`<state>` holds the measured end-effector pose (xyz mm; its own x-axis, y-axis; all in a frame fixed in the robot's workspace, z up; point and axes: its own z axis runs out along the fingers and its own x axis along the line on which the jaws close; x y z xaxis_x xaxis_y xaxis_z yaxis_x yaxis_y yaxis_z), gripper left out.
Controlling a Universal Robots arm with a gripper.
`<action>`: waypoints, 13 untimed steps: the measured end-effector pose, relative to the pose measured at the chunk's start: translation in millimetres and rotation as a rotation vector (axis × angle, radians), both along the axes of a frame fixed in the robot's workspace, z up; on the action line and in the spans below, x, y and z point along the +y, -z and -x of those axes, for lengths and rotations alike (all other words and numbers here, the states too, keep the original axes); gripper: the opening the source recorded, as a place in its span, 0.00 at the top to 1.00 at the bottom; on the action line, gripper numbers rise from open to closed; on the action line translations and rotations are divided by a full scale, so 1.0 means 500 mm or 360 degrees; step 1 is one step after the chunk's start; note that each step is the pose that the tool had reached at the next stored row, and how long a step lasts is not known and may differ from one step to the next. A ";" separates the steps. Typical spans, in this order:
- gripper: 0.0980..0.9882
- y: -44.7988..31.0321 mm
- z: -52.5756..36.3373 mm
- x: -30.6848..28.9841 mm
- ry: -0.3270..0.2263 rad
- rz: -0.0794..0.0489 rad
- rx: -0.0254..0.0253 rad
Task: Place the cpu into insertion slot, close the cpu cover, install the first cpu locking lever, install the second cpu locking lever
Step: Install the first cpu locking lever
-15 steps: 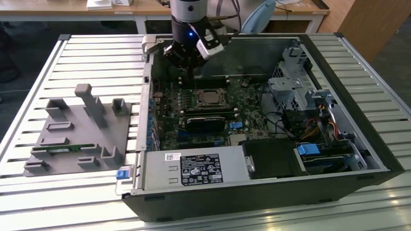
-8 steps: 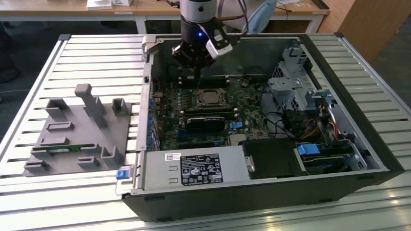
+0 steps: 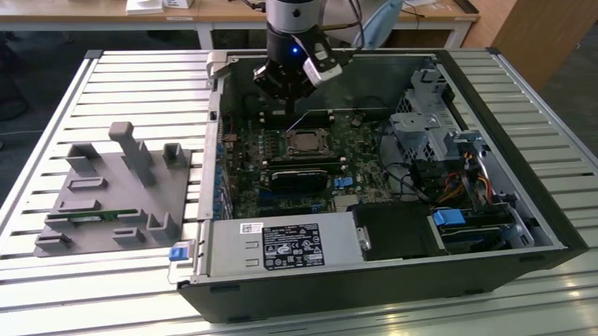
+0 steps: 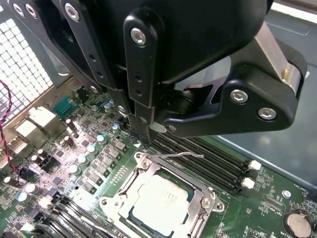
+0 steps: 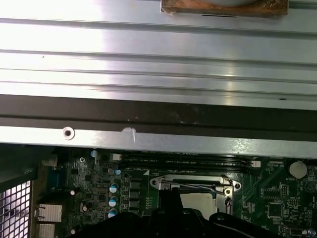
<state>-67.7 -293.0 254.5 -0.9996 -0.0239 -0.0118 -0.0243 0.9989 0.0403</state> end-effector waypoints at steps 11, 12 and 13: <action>0.97 0.003 -0.011 0.000 0.0000 0.0000 0.00001; 0.97 0.003 -0.012 0.000 0.0000 0.0000 0.00001; 0.97 0.003 -0.014 0.000 0.0000 0.0000 0.00001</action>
